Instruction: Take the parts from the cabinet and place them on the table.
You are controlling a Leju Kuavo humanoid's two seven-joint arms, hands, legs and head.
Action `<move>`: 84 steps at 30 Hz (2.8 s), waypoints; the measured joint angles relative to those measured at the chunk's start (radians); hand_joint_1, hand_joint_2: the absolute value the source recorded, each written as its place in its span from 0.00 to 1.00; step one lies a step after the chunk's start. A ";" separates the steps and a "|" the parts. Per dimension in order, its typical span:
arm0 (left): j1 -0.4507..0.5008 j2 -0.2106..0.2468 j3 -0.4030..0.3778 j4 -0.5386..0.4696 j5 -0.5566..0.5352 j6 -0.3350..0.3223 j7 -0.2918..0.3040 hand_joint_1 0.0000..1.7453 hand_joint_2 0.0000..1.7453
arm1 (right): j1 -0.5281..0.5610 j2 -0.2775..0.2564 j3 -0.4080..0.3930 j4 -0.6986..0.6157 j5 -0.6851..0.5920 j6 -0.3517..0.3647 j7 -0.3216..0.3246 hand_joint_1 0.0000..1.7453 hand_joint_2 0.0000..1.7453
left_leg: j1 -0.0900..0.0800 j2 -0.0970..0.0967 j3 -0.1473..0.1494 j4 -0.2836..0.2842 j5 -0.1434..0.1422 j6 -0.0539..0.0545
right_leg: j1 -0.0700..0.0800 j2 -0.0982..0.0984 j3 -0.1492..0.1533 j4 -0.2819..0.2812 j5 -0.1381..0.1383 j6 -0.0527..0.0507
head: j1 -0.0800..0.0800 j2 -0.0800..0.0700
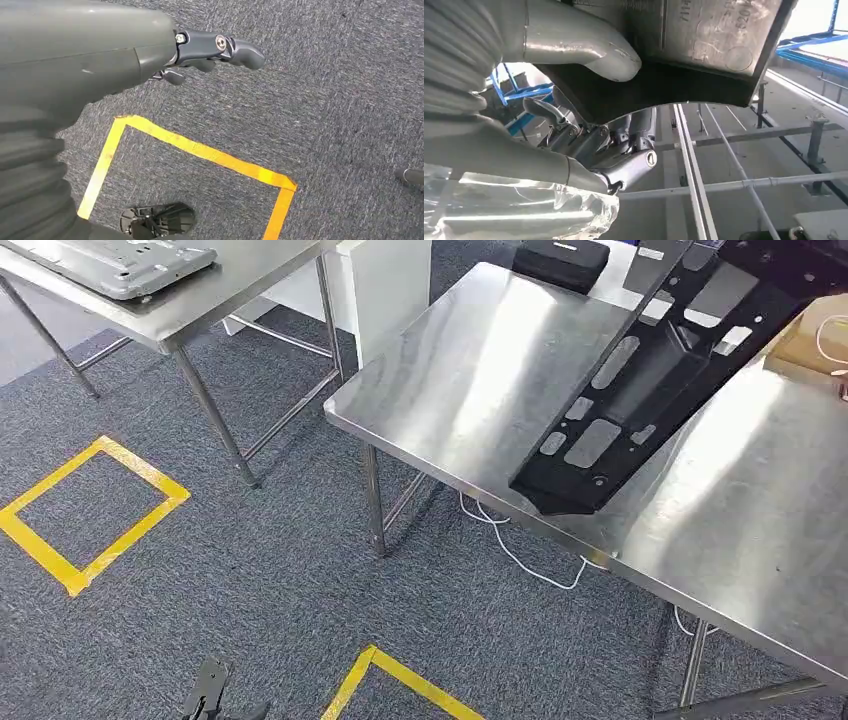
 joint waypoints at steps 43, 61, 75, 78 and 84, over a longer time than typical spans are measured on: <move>0.000 -0.001 0.000 0.001 -0.007 0.000 0.001 0.00 1.00 | -0.072 0.065 0.083 0.042 -0.026 0.087 -0.018 1.00 1.00 | 0.018 0.066 0.042 -0.067 0.024 0.020 | -0.024 -0.039 -0.153 0.267 -0.088 0.025 | 0.013 0.000; -0.006 0.003 0.000 0.001 -0.011 0.002 0.000 0.00 1.00 | -0.159 0.212 0.184 0.115 -0.121 0.112 -0.129 1.00 1.00 | 0.029 0.020 -0.041 0.111 -0.029 -0.025 | -0.024 -0.010 0.006 -0.008 0.011 -0.014 | 0.000 0.000; -0.001 0.009 0.002 0.001 -0.005 0.011 -0.001 0.00 1.00 | -0.226 0.359 0.227 0.261 -0.226 0.082 -0.219 1.00 1.00 | 0.002 0.000 0.003 -0.027 0.024 -0.015 | -0.011 -0.007 -0.008 -0.012 0.019 0.006 | 0.002 0.000; 0.000 0.009 0.002 0.001 -0.005 0.012 -0.001 0.00 1.00 | -0.230 0.371 0.227 0.275 -0.226 0.081 -0.219 1.00 1.00 | 0.001 0.000 0.003 -0.026 0.024 -0.014 | -0.012 -0.007 -0.008 -0.013 0.020 0.008 | 0.002 0.000; 0.002 0.009 0.002 0.001 -0.004 0.014 0.001 0.00 1.00 | -0.232 0.398 0.233 0.298 -0.222 0.070 -0.219 1.00 1.00 | 0.000 0.000 0.002 -0.026 0.024 -0.013 | -0.012 -0.007 -0.008 -0.014 0.021 0.009 | 0.002 0.000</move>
